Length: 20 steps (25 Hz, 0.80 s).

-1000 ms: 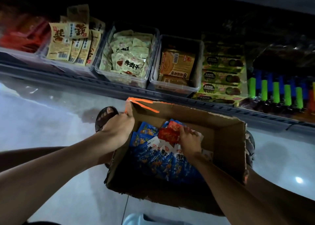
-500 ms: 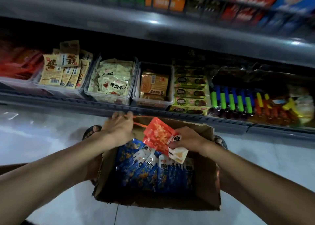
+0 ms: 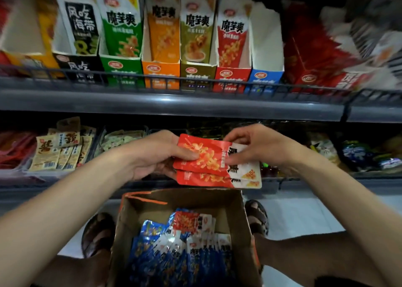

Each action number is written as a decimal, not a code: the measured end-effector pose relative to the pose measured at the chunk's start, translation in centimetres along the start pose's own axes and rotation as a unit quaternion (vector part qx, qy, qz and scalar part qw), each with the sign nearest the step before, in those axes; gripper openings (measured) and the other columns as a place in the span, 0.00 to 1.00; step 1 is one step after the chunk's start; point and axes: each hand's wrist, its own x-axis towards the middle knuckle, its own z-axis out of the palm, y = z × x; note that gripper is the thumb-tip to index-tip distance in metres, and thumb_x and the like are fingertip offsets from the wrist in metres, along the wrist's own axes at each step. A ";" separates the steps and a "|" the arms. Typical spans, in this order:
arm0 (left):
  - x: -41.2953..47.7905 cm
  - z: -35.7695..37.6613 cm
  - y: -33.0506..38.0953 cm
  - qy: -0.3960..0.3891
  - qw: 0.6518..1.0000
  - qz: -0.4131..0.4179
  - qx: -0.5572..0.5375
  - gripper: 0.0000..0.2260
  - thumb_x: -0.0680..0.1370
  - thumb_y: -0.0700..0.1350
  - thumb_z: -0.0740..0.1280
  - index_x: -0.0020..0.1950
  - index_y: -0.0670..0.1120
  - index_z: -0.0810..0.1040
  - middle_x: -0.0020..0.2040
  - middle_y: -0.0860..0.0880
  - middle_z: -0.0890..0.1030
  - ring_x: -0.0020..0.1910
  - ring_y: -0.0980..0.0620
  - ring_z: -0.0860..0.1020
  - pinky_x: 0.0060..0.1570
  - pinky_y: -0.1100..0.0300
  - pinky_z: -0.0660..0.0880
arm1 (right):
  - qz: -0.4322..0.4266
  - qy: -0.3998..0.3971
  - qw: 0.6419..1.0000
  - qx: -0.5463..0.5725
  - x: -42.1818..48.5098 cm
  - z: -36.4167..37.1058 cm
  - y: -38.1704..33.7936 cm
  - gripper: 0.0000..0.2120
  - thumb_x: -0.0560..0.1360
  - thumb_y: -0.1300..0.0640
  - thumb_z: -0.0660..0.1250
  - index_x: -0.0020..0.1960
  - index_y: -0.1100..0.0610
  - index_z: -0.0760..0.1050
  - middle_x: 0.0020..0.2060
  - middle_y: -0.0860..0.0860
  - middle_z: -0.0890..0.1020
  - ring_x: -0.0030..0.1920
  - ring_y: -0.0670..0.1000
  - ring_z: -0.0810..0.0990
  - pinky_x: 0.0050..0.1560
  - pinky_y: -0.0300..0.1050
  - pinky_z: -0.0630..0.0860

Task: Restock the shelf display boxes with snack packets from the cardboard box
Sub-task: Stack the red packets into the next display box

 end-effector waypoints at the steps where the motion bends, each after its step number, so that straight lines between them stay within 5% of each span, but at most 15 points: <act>1: 0.3 0.0 0.2 0.032 0.999 0.014 -0.016 0.06 0.74 0.40 0.71 0.50 0.40 0.81 0.43 0.45 0.86 0.40 0.52 0.85 0.33 0.61 0.80 | 0.000 0.065 0.998 0.020 0.5 0.0 0.2 0.18 0.68 0.59 0.78 0.55 0.53 0.78 0.48 0.50 0.85 0.43 0.49 0.86 0.39 0.41 0.81; 3: 0.8 0.1 0.5 0.084 0.994 0.046 -0.048 0.06 0.73 0.39 0.72 0.49 0.40 0.81 0.41 0.46 0.86 0.38 0.52 0.85 0.31 0.61 0.79 | 0.026 0.142 0.978 0.148 1.4 0.3 1.0 0.21 0.68 0.58 0.78 0.59 0.54 0.77 0.47 0.51 0.86 0.43 0.50 0.86 0.38 0.43 0.81; 6: 1.0 -0.1 0.7 0.106 0.990 0.062 -0.067 0.07 0.72 0.38 0.72 0.50 0.40 0.81 0.40 0.46 0.86 0.38 0.52 0.85 0.30 0.62 0.78 | 0.081 0.095 0.939 0.320 1.9 0.6 1.6 0.19 0.69 0.57 0.74 0.58 0.61 0.79 0.47 0.56 0.87 0.46 0.54 0.86 0.44 0.49 0.83; 10: 0.5 -0.9 0.8 0.029 0.997 0.025 -0.065 0.10 0.73 0.33 0.70 0.53 0.38 0.80 0.46 0.41 0.85 0.42 0.48 0.85 0.34 0.58 0.81 | -0.016 0.114 0.976 0.185 1.7 -0.4 0.5 0.07 0.75 0.60 0.70 0.53 0.60 0.81 0.44 0.55 0.87 0.43 0.53 0.87 0.41 0.45 0.82; 13: 0.2 -1.1 0.8 -0.056 0.996 -0.012 -0.061 0.13 0.75 0.30 0.64 0.59 0.36 0.76 0.53 0.37 0.83 0.52 0.42 0.83 0.46 0.46 0.82 | -0.094 0.108 0.982 0.120 1.2 -1.0 -0.7 0.06 0.76 0.62 0.70 0.53 0.61 0.80 0.44 0.54 0.87 0.43 0.54 0.87 0.39 0.43 0.82; 20: -0.2 0.9 0.2 -0.273 0.957 -0.039 -0.086 0.17 0.81 0.41 0.63 0.69 0.43 0.69 0.63 0.36 0.78 0.62 0.36 0.77 0.56 0.41 0.77 | -0.146 0.058 0.980 0.122 0.8 -0.6 -1.6 0.10 0.76 0.62 0.69 0.55 0.66 0.77 0.46 0.57 0.86 0.46 0.54 0.86 0.42 0.42 0.83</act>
